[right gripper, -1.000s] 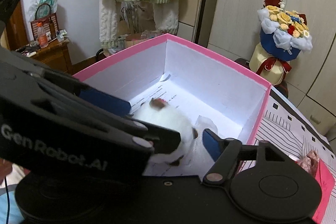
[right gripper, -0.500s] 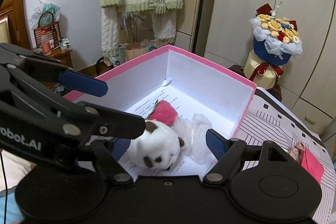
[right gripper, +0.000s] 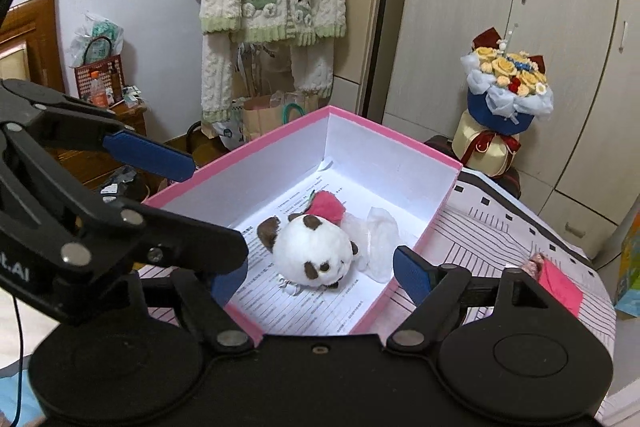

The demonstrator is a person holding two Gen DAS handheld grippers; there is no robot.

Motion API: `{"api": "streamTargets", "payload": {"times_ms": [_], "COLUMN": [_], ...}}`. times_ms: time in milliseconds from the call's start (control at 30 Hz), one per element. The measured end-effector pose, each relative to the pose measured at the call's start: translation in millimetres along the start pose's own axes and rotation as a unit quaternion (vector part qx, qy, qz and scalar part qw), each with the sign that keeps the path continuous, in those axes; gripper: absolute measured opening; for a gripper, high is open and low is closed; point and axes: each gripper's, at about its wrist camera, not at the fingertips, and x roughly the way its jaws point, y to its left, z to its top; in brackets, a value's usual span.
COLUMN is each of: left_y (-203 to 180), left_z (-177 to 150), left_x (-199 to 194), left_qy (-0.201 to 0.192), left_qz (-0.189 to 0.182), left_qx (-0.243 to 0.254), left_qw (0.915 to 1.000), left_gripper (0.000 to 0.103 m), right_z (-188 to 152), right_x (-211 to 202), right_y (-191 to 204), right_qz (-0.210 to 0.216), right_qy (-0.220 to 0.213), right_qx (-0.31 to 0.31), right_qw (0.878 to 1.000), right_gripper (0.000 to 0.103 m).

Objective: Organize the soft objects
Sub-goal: 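Move both grippers back toward the red envelope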

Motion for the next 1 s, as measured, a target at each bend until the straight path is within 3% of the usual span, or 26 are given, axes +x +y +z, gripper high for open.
{"api": "streamTargets", "payload": {"times_ms": [267, 533, 733, 1000], "left_y": [-27, -57, -81, -110], "left_z": [-8, -20, -27, -27], "left_x": [-32, -50, -41, -2], "left_qy": [-0.005, -0.003, -0.001, 0.008], "left_qz": [-0.012, -0.050, -0.061, -0.093], "left_qx": [0.036, 0.066, 0.094, 0.086], "left_qw": [0.9993, 0.9966, 0.9937, 0.9919], "left_gripper": [0.086, 0.091, 0.095, 0.096], "right_z": [-15, -47, -77, -117], "right_x": [-47, -96, -121, -129], "right_y": [5, -10, -32, -76], "right_qz": [0.008, 0.008, -0.019, -0.052], "right_qy": [-0.014, -0.031, -0.042, -0.054], "right_qx": [-0.007, 0.014, 0.039, 0.097], "right_qw": [1.000, 0.999, 0.998, 0.992], "right_gripper": [0.085, 0.085, 0.088, 0.092]}}
